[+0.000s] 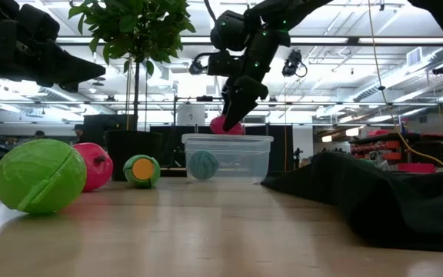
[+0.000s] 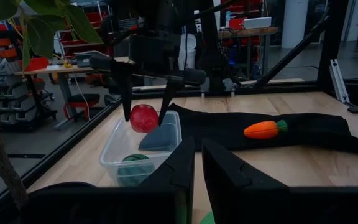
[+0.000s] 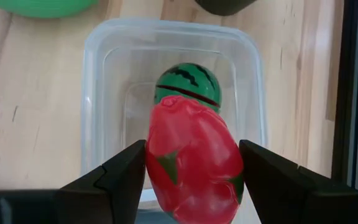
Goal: Pick and placing Produce into tupperware
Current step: Put the red dragonfruit into the transparent bin
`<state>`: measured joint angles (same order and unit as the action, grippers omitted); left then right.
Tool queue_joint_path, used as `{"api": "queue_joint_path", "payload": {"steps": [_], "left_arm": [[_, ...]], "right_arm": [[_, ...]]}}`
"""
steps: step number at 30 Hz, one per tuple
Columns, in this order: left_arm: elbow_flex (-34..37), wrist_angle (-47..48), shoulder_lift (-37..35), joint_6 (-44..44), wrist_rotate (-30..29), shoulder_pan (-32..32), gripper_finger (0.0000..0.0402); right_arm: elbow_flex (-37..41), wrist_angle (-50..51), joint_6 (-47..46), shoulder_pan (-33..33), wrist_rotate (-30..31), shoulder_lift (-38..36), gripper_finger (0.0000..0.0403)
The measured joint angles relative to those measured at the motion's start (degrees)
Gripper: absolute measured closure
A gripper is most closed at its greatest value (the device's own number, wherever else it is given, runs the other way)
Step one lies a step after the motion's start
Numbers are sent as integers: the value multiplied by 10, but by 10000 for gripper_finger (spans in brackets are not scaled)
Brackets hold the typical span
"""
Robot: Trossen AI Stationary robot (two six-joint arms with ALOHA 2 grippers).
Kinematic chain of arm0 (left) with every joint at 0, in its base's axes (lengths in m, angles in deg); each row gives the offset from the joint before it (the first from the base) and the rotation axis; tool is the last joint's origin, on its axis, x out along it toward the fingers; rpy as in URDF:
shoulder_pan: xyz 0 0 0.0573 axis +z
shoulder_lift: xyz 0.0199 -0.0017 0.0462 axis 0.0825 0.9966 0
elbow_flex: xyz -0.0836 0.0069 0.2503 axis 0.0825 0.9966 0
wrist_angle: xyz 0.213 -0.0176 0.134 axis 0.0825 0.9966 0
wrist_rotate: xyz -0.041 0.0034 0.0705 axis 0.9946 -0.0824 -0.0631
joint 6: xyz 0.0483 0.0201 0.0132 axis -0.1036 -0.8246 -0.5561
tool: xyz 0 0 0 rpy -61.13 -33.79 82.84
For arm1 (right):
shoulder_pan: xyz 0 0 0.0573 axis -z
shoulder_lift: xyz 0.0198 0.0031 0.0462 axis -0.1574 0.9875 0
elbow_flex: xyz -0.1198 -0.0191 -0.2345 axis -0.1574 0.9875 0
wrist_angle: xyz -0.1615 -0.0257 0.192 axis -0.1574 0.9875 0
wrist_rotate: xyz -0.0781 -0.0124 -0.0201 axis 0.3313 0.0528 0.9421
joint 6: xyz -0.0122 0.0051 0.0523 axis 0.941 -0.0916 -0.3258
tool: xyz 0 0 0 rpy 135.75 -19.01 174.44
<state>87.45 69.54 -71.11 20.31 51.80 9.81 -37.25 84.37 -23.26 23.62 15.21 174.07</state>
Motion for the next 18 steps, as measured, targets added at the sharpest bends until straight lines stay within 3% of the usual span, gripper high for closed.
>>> {"api": "queue_joint_path", "payload": {"steps": [18], "left_arm": [[0, 0, 0, 0, 0, 0, 361]], "right_arm": [[70, -58, -38, 27, -6, 0, 151]]}}
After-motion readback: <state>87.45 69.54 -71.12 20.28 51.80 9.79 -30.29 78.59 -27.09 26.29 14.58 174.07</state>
